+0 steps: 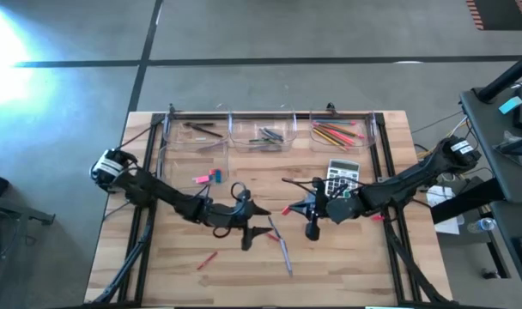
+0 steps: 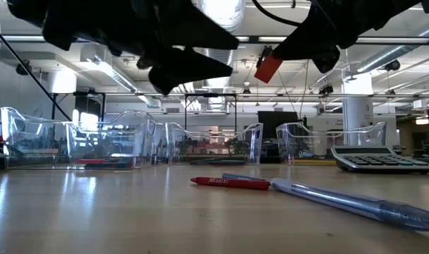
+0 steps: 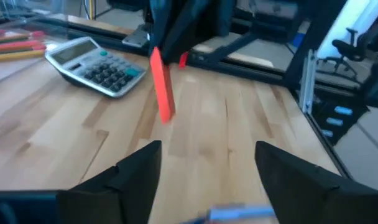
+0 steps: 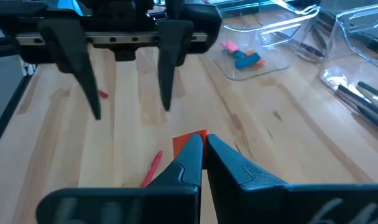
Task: Sort crayons/erasers/pens/pencils in bins
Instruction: Put the orange eraser into the bottom transparent bin, then put the red crayon into the top center transparent bin
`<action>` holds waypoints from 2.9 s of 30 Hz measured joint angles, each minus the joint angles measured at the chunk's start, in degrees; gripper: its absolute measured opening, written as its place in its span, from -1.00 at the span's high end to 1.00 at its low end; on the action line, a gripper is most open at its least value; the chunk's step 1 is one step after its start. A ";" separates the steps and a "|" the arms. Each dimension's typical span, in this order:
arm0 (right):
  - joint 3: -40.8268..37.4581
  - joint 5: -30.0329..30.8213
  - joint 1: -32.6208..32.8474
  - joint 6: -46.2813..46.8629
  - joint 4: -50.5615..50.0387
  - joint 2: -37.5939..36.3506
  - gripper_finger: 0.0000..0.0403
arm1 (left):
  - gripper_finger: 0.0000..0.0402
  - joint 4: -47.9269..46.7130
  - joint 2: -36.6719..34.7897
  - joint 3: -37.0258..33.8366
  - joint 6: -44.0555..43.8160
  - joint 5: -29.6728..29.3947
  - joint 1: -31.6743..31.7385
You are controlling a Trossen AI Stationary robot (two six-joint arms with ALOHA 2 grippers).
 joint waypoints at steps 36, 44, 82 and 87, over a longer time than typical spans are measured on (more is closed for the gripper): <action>0.00 -4.15 0.01 1.09 1.23 -0.04 0.73 | 0.95 -4.19 7.42 10.18 3.24 1.62 3.77; 0.00 -4.42 0.01 1.21 1.22 -1.46 0.08 | 0.95 -23.34 -1.22 10.17 4.54 -2.33 3.94; 0.00 -2.12 -0.03 -0.73 1.23 -1.57 -0.12 | 0.39 -82.44 -42.73 -10.11 -16.59 -19.76 11.79; 0.00 -2.12 -0.03 -0.73 1.23 -1.57 -0.12 | 0.26 -80.04 -43.55 -8.24 -15.78 -19.81 11.52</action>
